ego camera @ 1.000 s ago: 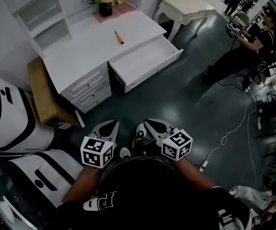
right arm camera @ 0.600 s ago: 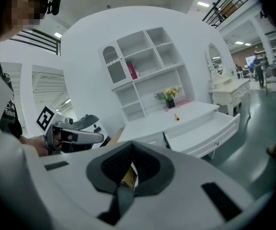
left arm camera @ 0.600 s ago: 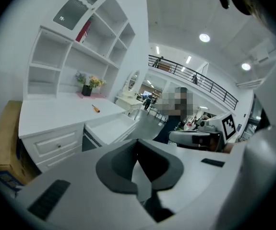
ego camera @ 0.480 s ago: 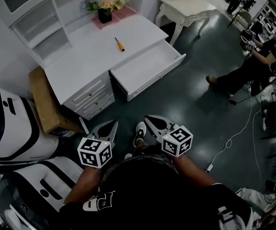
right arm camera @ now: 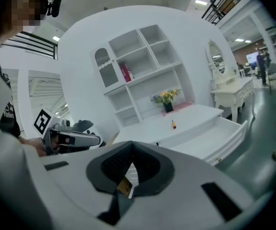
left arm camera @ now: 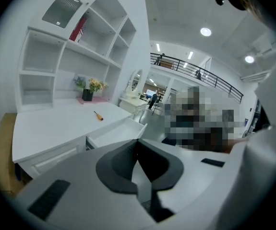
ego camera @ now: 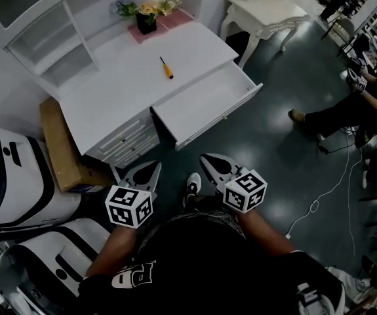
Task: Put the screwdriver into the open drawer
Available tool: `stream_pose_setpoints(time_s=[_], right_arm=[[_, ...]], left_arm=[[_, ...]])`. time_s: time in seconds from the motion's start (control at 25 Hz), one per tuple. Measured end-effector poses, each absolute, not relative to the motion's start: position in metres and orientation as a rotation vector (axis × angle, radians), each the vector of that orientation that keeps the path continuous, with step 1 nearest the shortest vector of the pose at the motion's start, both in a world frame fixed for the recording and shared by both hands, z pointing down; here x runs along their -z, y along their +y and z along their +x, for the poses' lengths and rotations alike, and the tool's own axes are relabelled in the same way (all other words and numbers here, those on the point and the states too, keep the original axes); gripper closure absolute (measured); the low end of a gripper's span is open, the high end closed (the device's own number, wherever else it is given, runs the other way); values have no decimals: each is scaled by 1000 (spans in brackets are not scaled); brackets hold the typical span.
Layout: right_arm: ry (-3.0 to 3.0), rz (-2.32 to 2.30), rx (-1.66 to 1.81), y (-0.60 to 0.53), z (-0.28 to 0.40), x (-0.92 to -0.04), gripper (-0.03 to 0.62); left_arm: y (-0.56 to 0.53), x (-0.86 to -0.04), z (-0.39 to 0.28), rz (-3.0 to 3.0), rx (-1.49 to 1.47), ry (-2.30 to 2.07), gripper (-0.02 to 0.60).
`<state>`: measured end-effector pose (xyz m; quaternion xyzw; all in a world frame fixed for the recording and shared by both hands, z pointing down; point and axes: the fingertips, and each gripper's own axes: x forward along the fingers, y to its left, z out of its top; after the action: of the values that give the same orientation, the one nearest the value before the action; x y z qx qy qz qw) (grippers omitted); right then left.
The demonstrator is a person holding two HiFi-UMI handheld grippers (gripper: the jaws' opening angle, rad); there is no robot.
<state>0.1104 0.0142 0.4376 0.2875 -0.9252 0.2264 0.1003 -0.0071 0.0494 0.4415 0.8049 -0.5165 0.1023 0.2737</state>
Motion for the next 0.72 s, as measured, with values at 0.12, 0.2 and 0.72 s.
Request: stream_pose_setpoints(time_s=[0.12, 0.2, 0.72], right_arm=[[-2738, 850, -668, -15, 114, -439, 586], [-2741, 849, -669, -33, 116, -439, 585], [-2780, 782, -627, -135, 118, -427, 586]], left_arm=[[22, -440, -8, 2167, -283, -1408, 571], [3, -439, -6, 2167, -286, -1416, 571], [-97, -429, 3, 2156, -302, -1479, 571]])
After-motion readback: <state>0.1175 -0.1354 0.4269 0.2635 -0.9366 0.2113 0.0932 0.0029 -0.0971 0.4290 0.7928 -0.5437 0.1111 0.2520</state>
